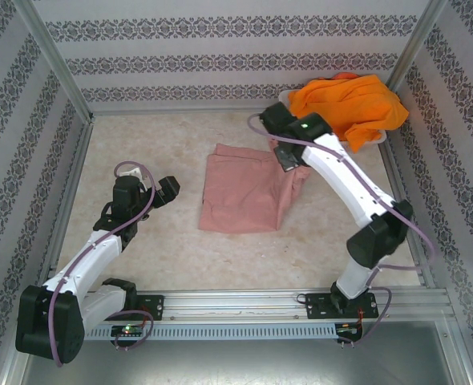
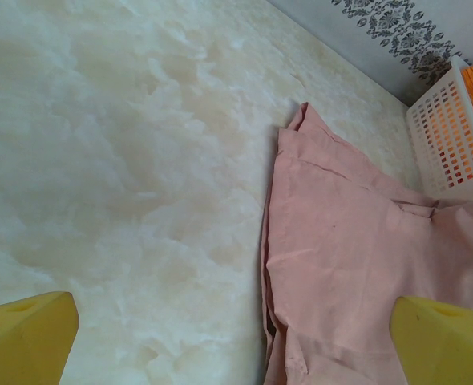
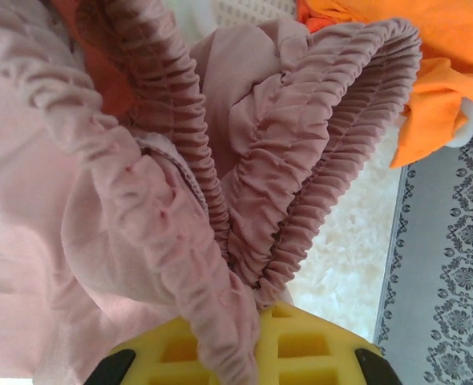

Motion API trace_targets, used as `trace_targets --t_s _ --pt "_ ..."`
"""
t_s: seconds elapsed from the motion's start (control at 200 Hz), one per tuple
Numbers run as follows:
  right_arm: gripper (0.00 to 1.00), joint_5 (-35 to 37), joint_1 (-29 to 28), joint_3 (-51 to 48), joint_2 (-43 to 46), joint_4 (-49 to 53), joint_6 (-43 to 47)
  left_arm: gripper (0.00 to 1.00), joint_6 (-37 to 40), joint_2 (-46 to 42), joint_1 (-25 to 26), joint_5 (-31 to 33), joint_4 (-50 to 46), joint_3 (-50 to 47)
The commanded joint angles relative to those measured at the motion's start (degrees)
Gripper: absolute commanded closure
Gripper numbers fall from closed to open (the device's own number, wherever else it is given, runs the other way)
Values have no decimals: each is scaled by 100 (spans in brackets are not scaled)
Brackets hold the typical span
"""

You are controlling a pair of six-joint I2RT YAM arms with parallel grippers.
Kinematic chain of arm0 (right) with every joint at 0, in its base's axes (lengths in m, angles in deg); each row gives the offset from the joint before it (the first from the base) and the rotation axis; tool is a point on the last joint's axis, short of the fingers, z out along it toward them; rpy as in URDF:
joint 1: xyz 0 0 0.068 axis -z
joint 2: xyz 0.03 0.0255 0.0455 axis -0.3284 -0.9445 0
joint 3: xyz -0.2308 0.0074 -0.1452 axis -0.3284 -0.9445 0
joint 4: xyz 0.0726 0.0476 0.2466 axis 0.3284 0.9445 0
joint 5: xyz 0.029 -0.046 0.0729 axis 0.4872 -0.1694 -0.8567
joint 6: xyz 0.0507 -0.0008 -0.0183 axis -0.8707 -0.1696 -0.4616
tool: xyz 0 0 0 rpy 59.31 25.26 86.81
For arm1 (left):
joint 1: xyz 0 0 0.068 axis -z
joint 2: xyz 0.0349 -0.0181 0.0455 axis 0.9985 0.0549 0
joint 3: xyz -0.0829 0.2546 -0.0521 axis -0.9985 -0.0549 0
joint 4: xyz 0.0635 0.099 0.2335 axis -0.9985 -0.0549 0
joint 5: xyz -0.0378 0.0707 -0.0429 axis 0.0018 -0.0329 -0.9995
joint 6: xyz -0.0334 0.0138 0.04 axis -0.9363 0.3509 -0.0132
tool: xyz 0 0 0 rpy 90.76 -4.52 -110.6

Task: Fold and stack the shorts

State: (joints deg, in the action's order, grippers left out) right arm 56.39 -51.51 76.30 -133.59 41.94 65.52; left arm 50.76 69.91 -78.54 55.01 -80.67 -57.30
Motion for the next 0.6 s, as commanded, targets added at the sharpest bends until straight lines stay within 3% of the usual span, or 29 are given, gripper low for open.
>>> trace_targets --t_s 0.0,0.18,0.235,0.33,0.505,0.594 --pt "100 443 -393 691 -573 787 -612 0 52 -78 54 88 -84 -39" --pt "100 -153 -1100 1797 -1732 957 -1247 0 -80 -61 56 86 21 -120" --pt "100 -618 -1275 1993 -2032 757 -1406 0 -136 -68 54 76 97 -174" --pt "91 -1712 -1449 2015 -2413 40 -1635 0 -256 -41 48 68 251 -241" --pt "44 -4801 -1252 963 -2322 -2055 -2460 0 -506 -170 56 56 337 -274" --pt "30 -5837 -910 -239 -1604 -3402 -3114 0 -615 -418 52 90 187 -179"
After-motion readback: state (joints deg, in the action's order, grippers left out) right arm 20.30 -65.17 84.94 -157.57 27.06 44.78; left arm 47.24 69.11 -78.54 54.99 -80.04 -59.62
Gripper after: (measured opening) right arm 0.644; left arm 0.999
